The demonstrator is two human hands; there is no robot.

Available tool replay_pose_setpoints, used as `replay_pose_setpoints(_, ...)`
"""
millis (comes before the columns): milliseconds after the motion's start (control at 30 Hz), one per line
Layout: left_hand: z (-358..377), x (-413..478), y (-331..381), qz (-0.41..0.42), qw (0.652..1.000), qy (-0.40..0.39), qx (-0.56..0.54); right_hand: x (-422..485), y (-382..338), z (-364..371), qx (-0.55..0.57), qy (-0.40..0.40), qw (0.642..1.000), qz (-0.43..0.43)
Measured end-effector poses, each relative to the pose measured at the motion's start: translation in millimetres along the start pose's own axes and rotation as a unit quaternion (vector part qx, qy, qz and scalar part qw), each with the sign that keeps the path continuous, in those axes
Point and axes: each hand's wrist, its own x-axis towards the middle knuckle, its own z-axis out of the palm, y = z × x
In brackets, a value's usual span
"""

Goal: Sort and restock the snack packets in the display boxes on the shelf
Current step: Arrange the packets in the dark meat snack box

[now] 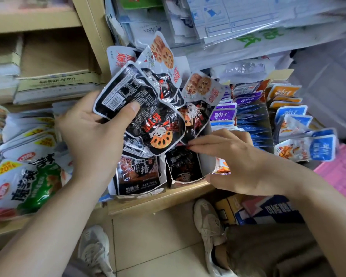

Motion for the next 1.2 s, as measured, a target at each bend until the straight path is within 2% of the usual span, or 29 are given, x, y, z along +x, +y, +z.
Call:
replay_pose_setpoints(100, 4, -1, 10, 0.022, 0.999, -0.004, -0.042, -2, 5, 0, 0.017, -0.002, 0.999, -0.036)
replay_pose_setpoints(167, 8, -1, 16, 0.010, 0.996, 0.004, -0.093, 0, 6, -3, 0.089, 0.079, 0.992, -0.032)
replay_pose_setpoints(267, 14, -3, 21, -0.008, 0.992, 0.018, -0.124, 3, 8, -11, 0.226, 0.258, 0.939, -0.005)
replay_pose_setpoints(333, 18, -7, 26, 0.004, 0.993, 0.017, -0.119, 3, 3, -13, 0.335, 0.318, 0.887, -0.018)
replay_pose_setpoints(400, 23, -15, 31, 0.016, 0.994, 0.009, -0.109, 2, -5, -12, 0.403, 0.326, 0.853, -0.056)
replay_pose_setpoints(533, 36, -33, 36, 0.086, 0.995, -0.048, -0.009, -2, -17, -6, 0.436, 0.282, 0.851, -0.079)
replay_pose_setpoints(633, 42, -40, 34, 0.091, 0.982, -0.154, 0.056, 2, -12, -3, 0.468, 0.237, 0.850, -0.050)
replay_pose_setpoints(700, 42, -42, 29, 0.071, 0.961, -0.250, 0.092, 1, -4, -3, 0.448, 0.204, 0.870, -0.025)
replay_pose_setpoints(800, 33, -40, 25, 0.048, 0.928, -0.354, 0.103, 1, 6, -1, 0.282, 0.218, 0.934, -0.022)
replay_pose_setpoints(867, 25, -40, 23, 0.046, 0.918, -0.387, 0.075, 4, 9, 1, 0.236, 0.256, 0.937, 0.011)
replay_pose_setpoints(967, 14, -46, 22, 0.053, 0.934, -0.349, 0.054, 11, 10, 7, 0.207, 0.304, 0.929, 0.048)
replay_pose_setpoints(1067, 3, -45, 15, 0.120, 0.955, -0.242, 0.119, 17, 7, 12, 0.163, 0.336, 0.926, 0.062)
replay_pose_setpoints(1133, -1, -38, 6, 0.143, 0.950, -0.198, 0.195, 19, 4, 15, 0.130, 0.360, 0.922, 0.056)
replay_pose_setpoints(1200, -3, -34, -1, 0.125, 0.938, -0.208, 0.247, 22, 1, 18, 0.094, 0.374, 0.922, 0.041)
